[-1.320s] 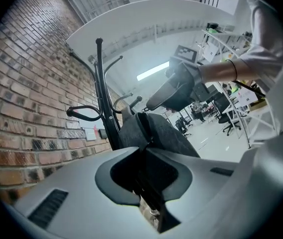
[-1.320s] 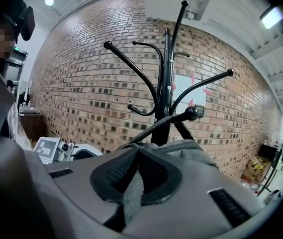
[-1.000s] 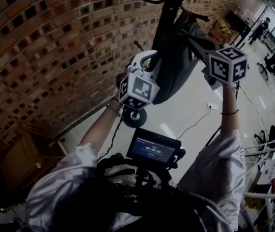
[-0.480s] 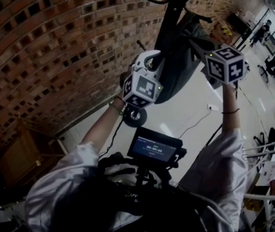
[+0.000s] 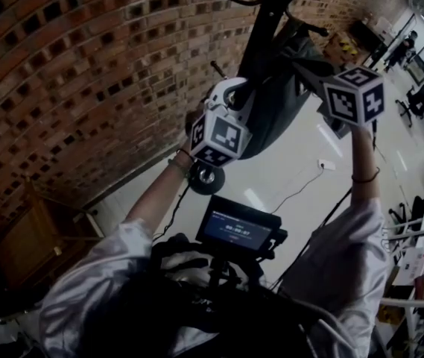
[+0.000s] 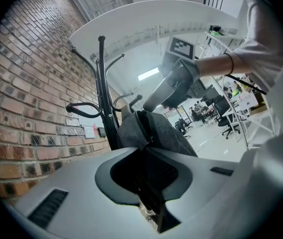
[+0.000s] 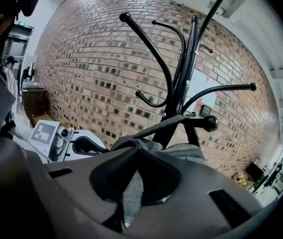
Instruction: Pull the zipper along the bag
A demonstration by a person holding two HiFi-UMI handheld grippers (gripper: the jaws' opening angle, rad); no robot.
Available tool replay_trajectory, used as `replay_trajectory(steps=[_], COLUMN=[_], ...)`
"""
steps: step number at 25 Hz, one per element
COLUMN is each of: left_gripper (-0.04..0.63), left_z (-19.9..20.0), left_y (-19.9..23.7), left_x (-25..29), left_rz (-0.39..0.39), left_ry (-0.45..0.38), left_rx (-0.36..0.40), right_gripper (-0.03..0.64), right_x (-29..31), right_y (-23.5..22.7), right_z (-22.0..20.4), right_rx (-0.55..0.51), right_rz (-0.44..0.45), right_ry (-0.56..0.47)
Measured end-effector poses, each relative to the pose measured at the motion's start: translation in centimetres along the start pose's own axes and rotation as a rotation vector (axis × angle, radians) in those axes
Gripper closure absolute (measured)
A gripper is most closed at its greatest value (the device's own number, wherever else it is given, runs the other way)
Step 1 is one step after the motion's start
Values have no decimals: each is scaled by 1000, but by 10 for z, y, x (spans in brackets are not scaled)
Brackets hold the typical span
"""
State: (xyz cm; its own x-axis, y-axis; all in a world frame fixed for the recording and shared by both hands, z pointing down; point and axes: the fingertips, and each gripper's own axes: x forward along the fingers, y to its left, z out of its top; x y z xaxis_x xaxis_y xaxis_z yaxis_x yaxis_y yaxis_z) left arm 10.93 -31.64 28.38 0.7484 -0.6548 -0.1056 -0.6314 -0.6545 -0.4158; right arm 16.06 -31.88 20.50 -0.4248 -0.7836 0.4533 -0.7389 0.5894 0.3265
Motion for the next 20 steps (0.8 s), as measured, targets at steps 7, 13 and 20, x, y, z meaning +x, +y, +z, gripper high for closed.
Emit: replay_trajectory(steps=[7,13,20], left_gripper=[568,569,568], left_z=[1,-1,18], left_y=[-1,-2,9], left_x=[1,1,-6], left_rz=[-1,-4,33], left_ry=[0,-1,-11], left_rx=[-11,52,151], right_gripper=[604,603,601], right_x=[3,6,6], right_y=[10,13,10], right_z=[5,4,2], right_rx=[-79,-163,-111], right_rz=[11,6,13], right_ry=[100,168,129])
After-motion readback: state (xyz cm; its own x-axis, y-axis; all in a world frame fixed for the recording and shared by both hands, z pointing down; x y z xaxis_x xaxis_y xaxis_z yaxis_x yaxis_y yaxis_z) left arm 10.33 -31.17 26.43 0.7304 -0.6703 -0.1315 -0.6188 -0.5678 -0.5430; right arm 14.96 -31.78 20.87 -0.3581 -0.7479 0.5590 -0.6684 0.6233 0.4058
